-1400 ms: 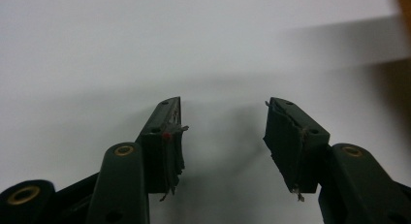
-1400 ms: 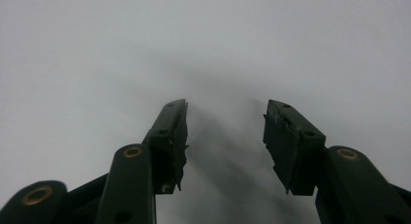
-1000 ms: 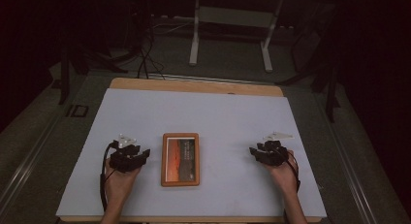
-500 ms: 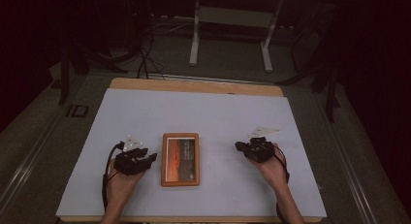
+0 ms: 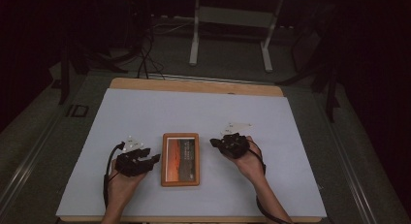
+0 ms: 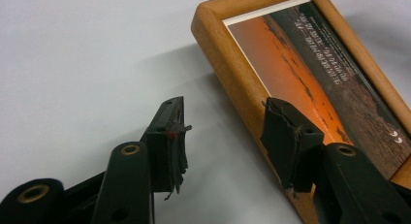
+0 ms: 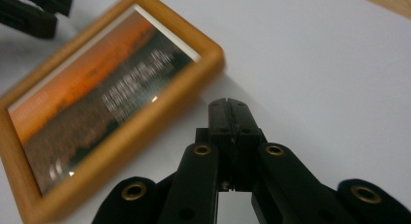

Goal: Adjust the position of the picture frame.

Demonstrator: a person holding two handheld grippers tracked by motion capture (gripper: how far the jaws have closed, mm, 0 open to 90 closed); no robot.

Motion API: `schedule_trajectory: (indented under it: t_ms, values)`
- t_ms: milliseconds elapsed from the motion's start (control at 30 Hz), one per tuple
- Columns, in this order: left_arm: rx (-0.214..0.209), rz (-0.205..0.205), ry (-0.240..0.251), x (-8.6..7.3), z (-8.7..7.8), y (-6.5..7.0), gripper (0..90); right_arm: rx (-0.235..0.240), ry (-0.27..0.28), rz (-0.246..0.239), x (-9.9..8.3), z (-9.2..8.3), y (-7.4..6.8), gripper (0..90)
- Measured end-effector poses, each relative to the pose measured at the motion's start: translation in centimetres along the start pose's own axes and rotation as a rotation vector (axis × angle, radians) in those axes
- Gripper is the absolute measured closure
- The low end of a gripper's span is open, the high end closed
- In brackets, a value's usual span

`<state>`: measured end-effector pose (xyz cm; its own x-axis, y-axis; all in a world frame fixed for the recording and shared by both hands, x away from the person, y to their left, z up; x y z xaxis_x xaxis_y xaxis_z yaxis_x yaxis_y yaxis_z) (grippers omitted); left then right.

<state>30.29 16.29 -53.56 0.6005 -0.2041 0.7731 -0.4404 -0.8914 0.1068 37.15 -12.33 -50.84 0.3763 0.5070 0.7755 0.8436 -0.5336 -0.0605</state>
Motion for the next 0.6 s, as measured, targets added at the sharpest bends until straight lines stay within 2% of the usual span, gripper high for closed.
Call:
schedule_trajectory:
  t_ms: [267, 433, 600]
  values:
    - [-0.015, 0.013, 0.008, 0.1, -0.1, 0.2, 51.2, 0.022, 0.018, -0.020, 1.6, 2.3, -0.8, 90.0]
    - [-0.020, 0.015, 0.012, 0.1, -0.1, 0.3, 51.0, 0.049, 0.039, -0.006, 2.3, 3.4, -0.8, 90.0]
    - [-0.027, 0.021, 0.013, 0.1, -0.1, 0.5, 51.5, 0.057, 0.032, -0.020, 3.1, 4.4, -1.3, 90.0]
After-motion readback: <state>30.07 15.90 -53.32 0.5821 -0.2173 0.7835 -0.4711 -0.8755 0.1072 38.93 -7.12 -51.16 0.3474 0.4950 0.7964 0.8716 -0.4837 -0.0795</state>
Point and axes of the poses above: each handheld gripper's, and its own axes: z roughly forward along the jaws, x roughly out of its top, y roughly to its right, the point moved 4 cm from there along z, roughly forward along the jaws, and after that the axes turned 4 degrees about x, right-handed, at the moved point
